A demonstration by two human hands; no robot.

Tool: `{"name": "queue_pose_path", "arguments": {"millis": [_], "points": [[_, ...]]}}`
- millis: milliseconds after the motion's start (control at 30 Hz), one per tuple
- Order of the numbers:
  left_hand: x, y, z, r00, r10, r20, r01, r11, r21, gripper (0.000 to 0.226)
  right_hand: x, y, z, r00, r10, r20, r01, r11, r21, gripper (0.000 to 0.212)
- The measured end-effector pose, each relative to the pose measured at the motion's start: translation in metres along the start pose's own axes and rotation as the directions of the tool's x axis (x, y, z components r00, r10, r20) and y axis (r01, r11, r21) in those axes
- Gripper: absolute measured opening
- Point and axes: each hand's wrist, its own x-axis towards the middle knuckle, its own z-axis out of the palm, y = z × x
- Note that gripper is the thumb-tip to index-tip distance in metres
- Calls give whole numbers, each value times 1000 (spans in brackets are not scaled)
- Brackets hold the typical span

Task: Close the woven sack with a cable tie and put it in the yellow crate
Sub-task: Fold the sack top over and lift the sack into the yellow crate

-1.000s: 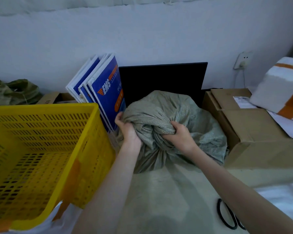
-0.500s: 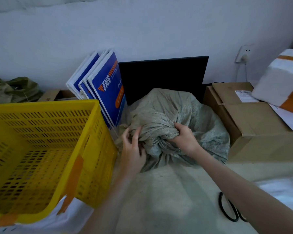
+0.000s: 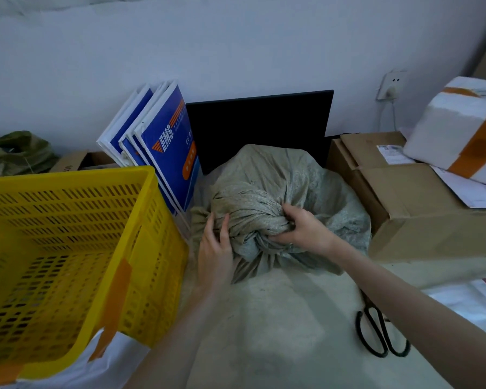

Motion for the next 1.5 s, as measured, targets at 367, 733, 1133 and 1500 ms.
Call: {"name": "queue_pose_path", "arguments": {"millis": [367, 733, 1133, 1500], "points": [[2, -10, 1, 999, -35, 27, 35, 999, 5, 109, -31, 82, -4, 917, 280, -284, -388, 459, -799, 109], [-13, 5, 14, 958, -255, 133, 243, 964, 104, 128, -18, 70, -20, 903, 283, -322, -427, 531, -732, 39], [-9, -10, 3, 969, -236, -76, 228, 968, -105, 66, -40, 74, -13, 799, 179, -575, -439, 827, -352, 29], [-6, -11, 2, 862, -503, 69, 504, 830, -238, 55, -41, 80, 7, 619, 378, -688, -513, 858, 10, 21]]}}
